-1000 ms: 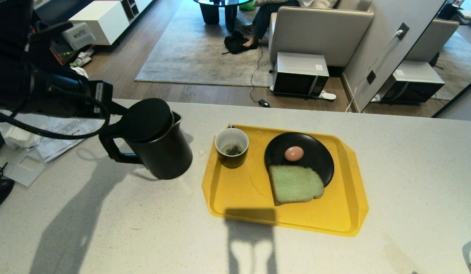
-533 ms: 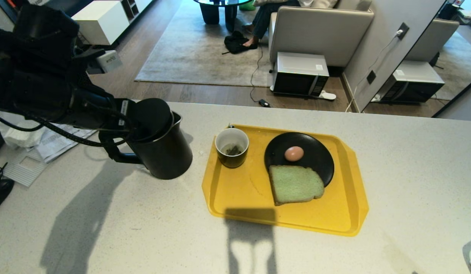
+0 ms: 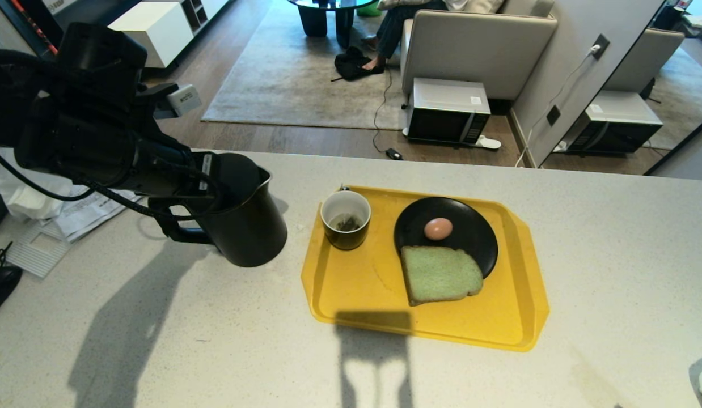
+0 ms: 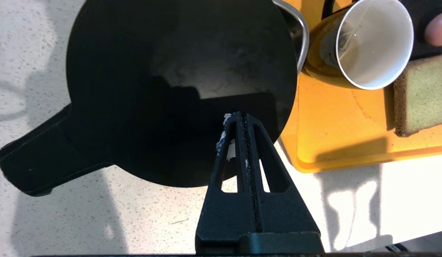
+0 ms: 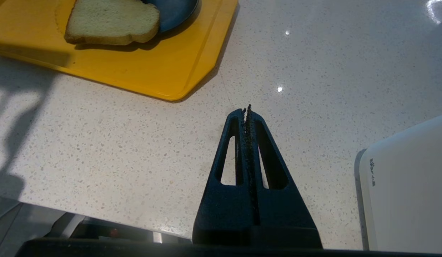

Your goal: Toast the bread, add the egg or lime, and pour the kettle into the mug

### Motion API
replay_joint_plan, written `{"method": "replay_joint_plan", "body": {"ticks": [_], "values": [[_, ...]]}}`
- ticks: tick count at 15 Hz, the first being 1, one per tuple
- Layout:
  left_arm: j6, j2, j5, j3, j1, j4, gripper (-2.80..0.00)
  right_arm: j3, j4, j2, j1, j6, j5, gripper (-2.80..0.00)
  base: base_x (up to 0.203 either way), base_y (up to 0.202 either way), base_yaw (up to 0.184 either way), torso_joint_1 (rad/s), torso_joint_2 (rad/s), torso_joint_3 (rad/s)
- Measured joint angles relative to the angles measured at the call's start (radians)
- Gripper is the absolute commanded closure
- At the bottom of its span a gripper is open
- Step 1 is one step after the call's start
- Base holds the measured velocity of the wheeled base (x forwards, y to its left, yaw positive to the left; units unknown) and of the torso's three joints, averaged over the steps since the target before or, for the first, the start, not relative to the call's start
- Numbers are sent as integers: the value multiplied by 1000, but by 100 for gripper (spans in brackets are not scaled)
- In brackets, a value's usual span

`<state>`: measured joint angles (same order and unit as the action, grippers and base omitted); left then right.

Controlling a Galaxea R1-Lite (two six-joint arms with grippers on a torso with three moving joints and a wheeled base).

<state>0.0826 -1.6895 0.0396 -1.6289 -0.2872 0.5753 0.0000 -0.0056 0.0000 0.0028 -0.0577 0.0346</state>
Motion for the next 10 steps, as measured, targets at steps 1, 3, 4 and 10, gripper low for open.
{"method": "replay_joint_plan", "body": {"ticks": [1,3,4,10], "values": [[0,3,0,2,0,1,0,0,1,0,0,0,0,0,0,0,0,0,0,0],[-1,15,-2,0,-3,7,0,0,0,0,0,0,0,0,0,0,0,0,0,0],[-1,26,-3,-5,-8,10,0,0,0,0,0,0,0,0,0,0,0,0,0,0],[-14,143,-12,-21,-75,4,0,0,0,0,0,0,0,0,0,0,0,0,0,0]]}}
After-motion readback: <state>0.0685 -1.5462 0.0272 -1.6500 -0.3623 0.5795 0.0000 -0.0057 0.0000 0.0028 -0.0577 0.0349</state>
